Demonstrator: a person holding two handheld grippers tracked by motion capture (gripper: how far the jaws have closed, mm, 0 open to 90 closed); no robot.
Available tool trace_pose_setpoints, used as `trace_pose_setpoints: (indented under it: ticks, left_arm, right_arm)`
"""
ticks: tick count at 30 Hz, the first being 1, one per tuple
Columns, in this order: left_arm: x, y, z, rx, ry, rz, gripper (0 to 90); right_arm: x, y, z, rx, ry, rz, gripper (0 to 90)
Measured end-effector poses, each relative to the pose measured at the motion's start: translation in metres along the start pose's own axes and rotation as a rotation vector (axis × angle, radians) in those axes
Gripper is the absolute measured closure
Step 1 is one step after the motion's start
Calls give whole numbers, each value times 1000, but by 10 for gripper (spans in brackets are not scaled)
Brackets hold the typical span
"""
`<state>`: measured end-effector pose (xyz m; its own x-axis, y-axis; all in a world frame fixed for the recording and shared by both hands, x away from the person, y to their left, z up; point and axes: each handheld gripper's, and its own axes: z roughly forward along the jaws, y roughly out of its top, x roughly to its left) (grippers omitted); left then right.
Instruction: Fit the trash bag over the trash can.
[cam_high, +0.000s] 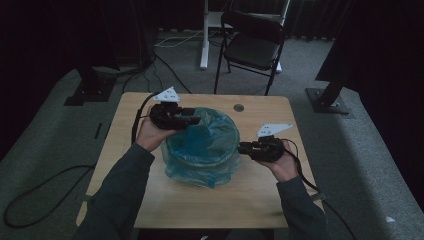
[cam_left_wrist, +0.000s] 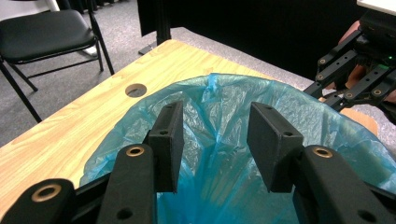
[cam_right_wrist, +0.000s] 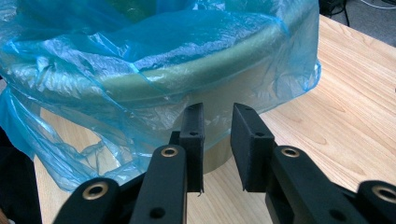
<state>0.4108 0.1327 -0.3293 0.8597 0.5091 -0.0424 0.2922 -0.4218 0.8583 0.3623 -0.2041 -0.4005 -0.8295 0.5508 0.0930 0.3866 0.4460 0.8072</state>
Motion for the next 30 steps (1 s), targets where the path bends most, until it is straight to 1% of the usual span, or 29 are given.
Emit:
trace_pose_setpoints:
  ticks: [6, 14, 20, 23, 30]
  left_arm:
    - [1, 2, 5, 9, 1, 0, 558]
    - [-2, 9, 11, 7, -14, 8, 559]
    - [-5, 15, 18, 22, -17, 18, 559]
    - [-6, 16, 22, 39, -16, 26, 559]
    - [-10, 22, 30, 54, -31, 39, 568]
  right_arm:
    - [-1, -2, 0, 5, 10, 3, 698]
    - [-1, -3, 1, 7, 16, 4, 687]
    - [-1, -3, 1, 8, 18, 1, 685]
    - [-1, -3, 1, 8, 19, 3, 684]
    - [-1, -4, 2, 11, 21, 3, 683]
